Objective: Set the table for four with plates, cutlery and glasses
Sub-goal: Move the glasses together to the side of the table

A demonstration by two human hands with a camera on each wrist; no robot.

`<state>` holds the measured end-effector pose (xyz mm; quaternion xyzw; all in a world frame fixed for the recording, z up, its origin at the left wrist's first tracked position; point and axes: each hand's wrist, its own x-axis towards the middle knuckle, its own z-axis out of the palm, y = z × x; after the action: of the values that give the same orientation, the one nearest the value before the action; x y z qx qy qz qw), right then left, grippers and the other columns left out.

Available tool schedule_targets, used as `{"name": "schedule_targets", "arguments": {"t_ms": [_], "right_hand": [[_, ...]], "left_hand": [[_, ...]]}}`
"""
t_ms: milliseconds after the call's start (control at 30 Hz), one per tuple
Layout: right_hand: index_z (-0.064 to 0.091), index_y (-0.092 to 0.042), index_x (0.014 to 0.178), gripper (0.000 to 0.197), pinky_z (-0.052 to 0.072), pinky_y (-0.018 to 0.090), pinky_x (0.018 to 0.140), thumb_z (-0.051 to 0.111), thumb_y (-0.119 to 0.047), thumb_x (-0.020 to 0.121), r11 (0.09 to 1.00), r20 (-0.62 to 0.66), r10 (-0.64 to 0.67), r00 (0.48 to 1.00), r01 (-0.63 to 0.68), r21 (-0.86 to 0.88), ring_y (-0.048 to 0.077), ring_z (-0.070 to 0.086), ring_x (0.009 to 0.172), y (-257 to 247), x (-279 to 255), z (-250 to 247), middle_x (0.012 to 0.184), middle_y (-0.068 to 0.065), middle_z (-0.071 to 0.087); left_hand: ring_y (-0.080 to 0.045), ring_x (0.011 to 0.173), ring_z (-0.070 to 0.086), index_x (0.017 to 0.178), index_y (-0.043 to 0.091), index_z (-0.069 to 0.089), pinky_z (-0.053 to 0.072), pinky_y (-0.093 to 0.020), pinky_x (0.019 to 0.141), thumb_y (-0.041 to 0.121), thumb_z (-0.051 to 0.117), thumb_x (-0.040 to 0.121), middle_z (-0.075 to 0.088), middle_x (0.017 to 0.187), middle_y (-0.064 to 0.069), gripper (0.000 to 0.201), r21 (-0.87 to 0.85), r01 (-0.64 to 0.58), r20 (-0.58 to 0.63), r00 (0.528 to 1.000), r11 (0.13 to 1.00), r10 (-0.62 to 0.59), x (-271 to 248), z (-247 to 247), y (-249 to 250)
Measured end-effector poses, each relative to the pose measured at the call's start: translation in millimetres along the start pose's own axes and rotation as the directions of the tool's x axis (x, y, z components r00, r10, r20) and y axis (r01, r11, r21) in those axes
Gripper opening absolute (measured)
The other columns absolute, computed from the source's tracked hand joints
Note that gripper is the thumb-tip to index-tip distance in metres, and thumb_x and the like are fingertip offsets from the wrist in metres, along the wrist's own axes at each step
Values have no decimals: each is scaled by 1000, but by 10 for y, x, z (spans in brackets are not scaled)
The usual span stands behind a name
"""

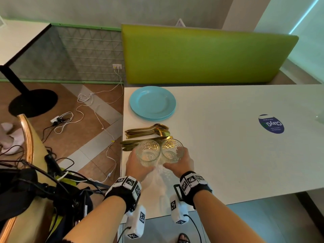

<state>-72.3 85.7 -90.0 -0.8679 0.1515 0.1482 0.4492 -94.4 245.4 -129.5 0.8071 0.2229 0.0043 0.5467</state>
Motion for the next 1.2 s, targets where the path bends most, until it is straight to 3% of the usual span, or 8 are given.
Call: {"name": "schedule_targets", "arguments": {"t_ms": [200,367,500,600,833,900,1000,1200], "right_hand": [[39,-20,131,78,45,24,83,83,-20,67,999,32,12,999,-10,-40,24,57,109,-10,35,-18,120,7,58],[33,-19,138,87,45,28,92,82,-17,67,996,59,18,998,-13,-84,25,54,117,-8,8,-103,128,9,56],[22,-18,146,100,40,31,103,82,-10,67,995,81,6,997,2,-97,23,44,132,-70,-60,-282,146,6,42],[18,-18,148,101,42,28,101,80,-5,69,994,69,-9,998,16,-106,21,44,131,-134,-82,-464,149,6,38],[20,-18,147,95,45,35,102,76,-2,72,994,-75,-15,997,7,-105,24,47,128,-145,-44,-1208,146,10,41],[23,-17,146,91,46,37,102,75,-2,73,995,-131,14,991,-26,-94,26,48,127,-60,6,-1518,144,12,43],[28,-16,144,83,44,32,102,74,-6,75,992,-228,84,970,-102,-71,26,51,124,155,96,-2054,140,13,47],[37,-11,139,74,43,30,96,75,-11,76,963,-404,270,874,-254,93,27,55,117,847,501,-3230,129,15,56]], "left_hand": [[-21,118,53,134,17,42,45,-38,102,10,89,50,57,128,-4,97,-5,-27,35,999,1000,27,-20,-67,99],[-26,143,23,150,12,8,26,-42,116,20,92,49,24,154,-11,131,83,7,81,997,996,-14,-125,-177,173],[-27,144,12,150,14,4,17,-45,118,36,92,42,17,154,-9,140,138,-102,17,995,985,101,-304,-280,382],[-25,142,11,149,15,9,17,-45,117,51,88,37,16,153,-8,141,134,-234,-14,971,963,238,-408,-299,592],[-30,131,29,139,3,33,20,-31,109,51,73,63,36,141,-15,99,144,-486,-12,870,862,493,-499,117,1385],[-32,124,37,134,1,42,21,-26,104,39,70,71,44,134,-16,79,146,-534,26,843,832,537,-473,360,1634],[-30,117,48,129,3,48,33,-24,97,11,67,80,47,130,-15,53,82,-575,134,816,814,562,-446,778,2008],[-17,87,53,128,9,47,39,-20,81,11,62,84,45,130,-8,47,60,-544,331,802,837,498,-300,1827,2678]]}}
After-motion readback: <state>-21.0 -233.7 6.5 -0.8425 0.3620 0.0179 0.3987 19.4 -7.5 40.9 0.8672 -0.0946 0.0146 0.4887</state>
